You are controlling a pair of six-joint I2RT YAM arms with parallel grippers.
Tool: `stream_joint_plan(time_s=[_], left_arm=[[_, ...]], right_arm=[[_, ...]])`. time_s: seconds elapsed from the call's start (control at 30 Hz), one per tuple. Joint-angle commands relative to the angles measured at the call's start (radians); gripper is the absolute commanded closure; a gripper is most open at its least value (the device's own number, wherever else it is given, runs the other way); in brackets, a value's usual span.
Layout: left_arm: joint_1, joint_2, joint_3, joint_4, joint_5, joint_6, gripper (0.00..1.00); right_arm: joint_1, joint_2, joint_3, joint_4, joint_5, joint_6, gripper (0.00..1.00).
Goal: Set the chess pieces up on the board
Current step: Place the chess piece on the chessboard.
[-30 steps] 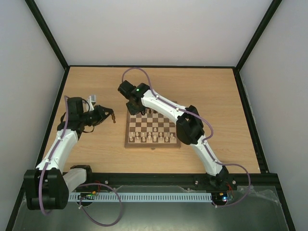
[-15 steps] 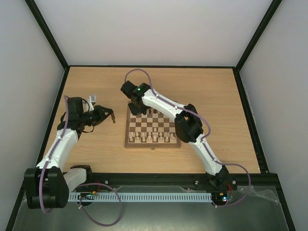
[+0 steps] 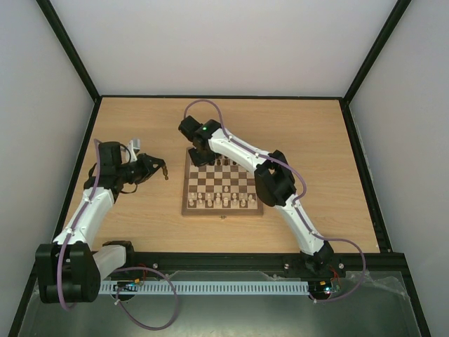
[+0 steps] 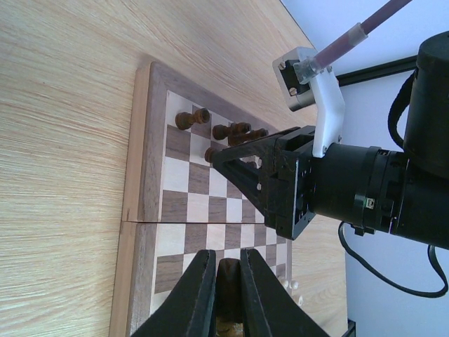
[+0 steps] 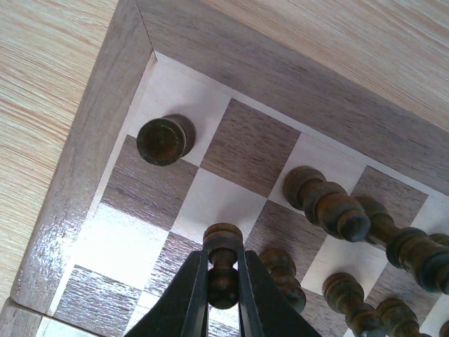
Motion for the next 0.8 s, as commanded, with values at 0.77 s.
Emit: stream_joint_plan(time_s=[0.77], left_arm=[[0.006, 0.014, 0.022, 0.023, 0.014, -0.002, 0.97]], right_arm=[[-0.005, 0.046, 0.053, -0.028, -0.032, -0.023, 0.83]])
